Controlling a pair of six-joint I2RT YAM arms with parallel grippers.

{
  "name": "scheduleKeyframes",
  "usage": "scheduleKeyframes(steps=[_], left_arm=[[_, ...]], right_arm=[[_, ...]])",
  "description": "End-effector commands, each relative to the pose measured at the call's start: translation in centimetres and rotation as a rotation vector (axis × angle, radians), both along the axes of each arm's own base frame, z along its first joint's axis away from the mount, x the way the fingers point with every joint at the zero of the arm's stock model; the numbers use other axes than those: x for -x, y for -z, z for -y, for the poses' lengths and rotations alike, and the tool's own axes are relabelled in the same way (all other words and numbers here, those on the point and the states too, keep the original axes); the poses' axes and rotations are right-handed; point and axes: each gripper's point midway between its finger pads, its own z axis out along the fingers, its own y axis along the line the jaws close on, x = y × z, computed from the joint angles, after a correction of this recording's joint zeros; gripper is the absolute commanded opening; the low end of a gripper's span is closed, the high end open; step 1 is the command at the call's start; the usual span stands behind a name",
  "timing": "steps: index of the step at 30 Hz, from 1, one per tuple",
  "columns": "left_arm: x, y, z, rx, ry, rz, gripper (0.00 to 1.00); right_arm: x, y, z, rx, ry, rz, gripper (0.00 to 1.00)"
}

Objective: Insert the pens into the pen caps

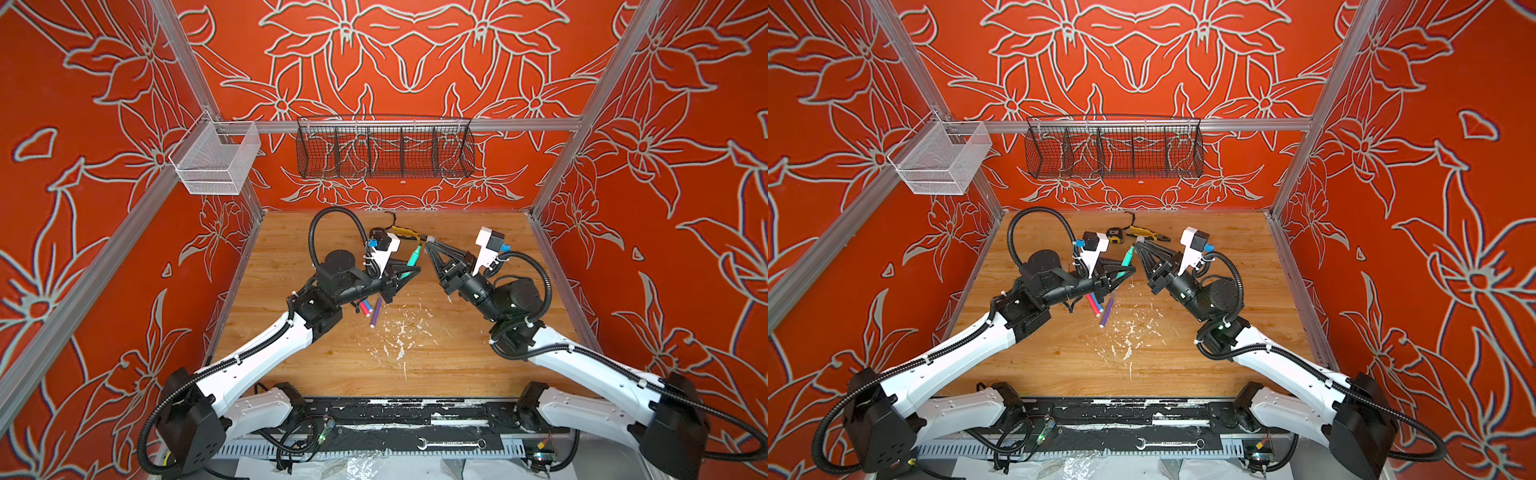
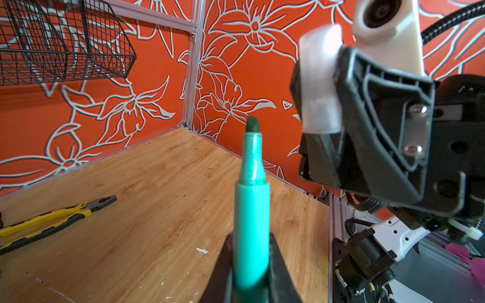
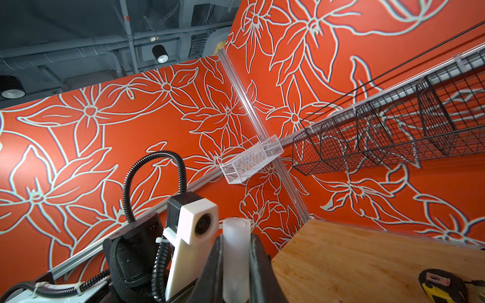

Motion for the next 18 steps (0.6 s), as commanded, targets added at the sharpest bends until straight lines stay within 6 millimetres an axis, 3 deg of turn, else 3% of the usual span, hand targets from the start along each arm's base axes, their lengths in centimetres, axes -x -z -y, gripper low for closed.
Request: scheduleKeyframes(steps=[1,18], left_arm=[[0.6,-1.4,0.0,0.032,0.02,0.041,0.0],[0.7,-1.4,0.0,0.03,0.021,0.039,0.0]], right_arm=[[0.7,-2.5,0.7,-0.092,-0.002,0.069,0.0],[-0.5,-2.0,-0.9,-0.066,-0.009,0.075,0.0]])
